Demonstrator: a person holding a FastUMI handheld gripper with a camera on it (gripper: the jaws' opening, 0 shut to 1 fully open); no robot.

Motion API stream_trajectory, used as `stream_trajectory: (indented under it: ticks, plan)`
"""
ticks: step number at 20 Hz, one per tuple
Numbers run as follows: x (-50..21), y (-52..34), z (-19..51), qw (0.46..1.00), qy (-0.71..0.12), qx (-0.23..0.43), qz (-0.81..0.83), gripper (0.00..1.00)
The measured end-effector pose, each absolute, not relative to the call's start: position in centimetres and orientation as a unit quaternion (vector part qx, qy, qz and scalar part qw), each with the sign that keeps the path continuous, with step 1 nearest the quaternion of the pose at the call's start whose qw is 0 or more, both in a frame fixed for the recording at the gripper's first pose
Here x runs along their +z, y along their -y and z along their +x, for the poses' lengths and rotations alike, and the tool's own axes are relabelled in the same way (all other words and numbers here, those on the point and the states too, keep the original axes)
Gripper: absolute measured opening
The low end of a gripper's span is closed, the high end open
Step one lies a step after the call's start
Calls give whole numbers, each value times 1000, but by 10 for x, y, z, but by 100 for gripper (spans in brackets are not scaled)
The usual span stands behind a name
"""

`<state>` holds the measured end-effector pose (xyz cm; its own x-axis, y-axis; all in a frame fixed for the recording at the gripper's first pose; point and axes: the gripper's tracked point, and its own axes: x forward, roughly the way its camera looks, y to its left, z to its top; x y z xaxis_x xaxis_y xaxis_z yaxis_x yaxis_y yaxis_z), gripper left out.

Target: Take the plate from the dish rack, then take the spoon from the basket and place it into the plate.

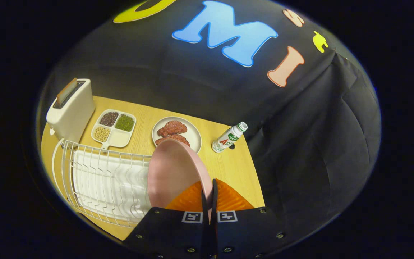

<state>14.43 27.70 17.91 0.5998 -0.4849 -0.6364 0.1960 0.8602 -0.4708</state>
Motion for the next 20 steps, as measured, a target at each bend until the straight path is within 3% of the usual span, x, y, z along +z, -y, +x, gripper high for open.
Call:
stream_trajectory:
  ticks: [13,20]
  plan:
    - [256,-223,62,921,-341,-159,-103,0]
    - [238,-189,3,914,-367,-137,-102,1]
